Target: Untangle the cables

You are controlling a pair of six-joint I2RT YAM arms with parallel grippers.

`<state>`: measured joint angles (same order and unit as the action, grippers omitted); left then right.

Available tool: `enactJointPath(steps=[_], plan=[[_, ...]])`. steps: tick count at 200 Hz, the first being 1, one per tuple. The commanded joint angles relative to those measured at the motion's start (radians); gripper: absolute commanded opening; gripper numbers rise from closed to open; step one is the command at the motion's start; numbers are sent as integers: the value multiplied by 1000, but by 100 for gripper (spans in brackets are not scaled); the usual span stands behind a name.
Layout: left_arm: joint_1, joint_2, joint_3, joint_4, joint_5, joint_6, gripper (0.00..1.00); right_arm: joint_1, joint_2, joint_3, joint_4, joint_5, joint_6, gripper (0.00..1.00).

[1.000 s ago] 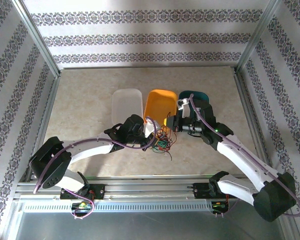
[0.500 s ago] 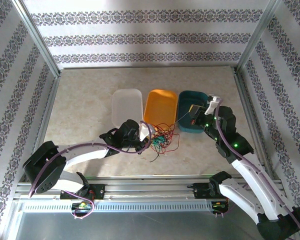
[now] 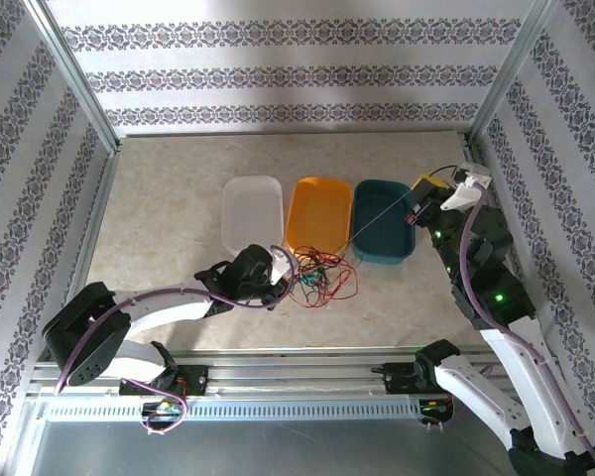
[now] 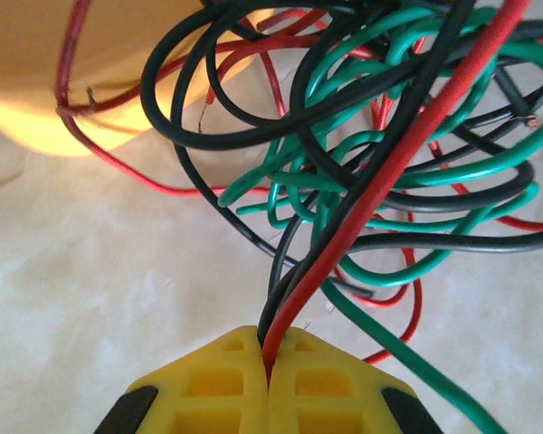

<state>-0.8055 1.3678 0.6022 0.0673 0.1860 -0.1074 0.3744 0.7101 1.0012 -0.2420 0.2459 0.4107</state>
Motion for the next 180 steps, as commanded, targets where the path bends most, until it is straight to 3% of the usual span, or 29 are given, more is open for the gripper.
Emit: enactJointPath(steps=[1, 35, 54, 69, 100, 118, 180], plan=[[-11, -30, -36, -77, -85, -51, 0, -17, -24, 51, 104, 142, -70, 1], [-11, -58, -67, -76, -157, -75, 0, -29, -38, 69, 136, 282, -133, 0], [-11, -57, -74, -75, -191, -80, 0, -69, -27, 105, 141, 269, -157, 0], [-11, -49, -79, -73, -214, -81, 0, -120, -6, 142, 136, 168, -152, 0], [-11, -38, -81, -38, -200, -83, 0, -230, 116, 257, 56, -167, -80, 0], [-11, -47, -84, -1, -182, -77, 0, -242, 194, 301, 41, -253, -66, 0], [-11, -66, -83, 35, -179, -60, 0, -242, 333, 305, 43, -131, -217, 0]])
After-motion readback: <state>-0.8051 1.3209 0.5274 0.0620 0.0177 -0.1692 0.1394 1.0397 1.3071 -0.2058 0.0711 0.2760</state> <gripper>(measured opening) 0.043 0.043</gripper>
